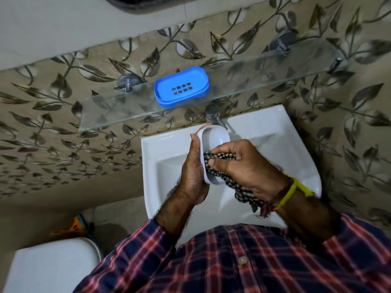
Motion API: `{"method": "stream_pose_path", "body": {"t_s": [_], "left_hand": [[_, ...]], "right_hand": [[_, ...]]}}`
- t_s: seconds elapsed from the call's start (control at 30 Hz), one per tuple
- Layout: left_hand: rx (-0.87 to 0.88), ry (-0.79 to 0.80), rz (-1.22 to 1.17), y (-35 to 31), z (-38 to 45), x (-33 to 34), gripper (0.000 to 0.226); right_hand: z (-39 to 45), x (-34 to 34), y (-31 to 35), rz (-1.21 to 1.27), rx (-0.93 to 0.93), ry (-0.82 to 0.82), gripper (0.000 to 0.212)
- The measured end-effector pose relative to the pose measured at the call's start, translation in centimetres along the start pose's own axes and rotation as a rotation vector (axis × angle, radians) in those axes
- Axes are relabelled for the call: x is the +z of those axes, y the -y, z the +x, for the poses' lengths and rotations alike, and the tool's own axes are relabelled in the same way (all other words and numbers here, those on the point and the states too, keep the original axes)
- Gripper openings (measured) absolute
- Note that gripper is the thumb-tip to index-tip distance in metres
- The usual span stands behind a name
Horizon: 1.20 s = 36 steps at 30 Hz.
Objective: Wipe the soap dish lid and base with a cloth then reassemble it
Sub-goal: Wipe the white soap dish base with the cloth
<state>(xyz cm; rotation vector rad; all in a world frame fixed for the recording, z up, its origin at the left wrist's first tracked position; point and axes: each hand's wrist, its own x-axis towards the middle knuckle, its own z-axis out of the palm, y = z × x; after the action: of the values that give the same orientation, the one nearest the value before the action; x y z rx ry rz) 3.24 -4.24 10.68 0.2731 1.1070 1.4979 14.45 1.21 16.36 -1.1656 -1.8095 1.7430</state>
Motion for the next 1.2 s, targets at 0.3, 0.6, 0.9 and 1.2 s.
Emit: {"method": "stream_pose_path", "body": {"t_s": [0.3, 0.6, 0.9, 1.2], "left_hand": [[0.005, 0.008, 0.026, -0.4, 0.2, 1.1, 0.066], [-0.005, -0.043, 0.141, -1.2, 0.0, 1.5, 0.072], [-0.058, -0.070, 0.190, -1.7, -0.1, 1.3, 0.077], [0.110, -0.093, 0.210, -2.8, 0.3, 1.6, 0.071]], "right_hand": [[-0.6, -1.0, -0.5, -0.075, -0.021, 0.036, 0.014], [-0.6, -0.7, -0.6, -0.288, -0.099, 0.034, 0.008], [-1.4, -0.6, -0.4, -0.594, -0.195, 0.113, 0.009], [-1.8, -0.1, -1.1, -0.781, -0.409, 0.031, 0.011]]}}
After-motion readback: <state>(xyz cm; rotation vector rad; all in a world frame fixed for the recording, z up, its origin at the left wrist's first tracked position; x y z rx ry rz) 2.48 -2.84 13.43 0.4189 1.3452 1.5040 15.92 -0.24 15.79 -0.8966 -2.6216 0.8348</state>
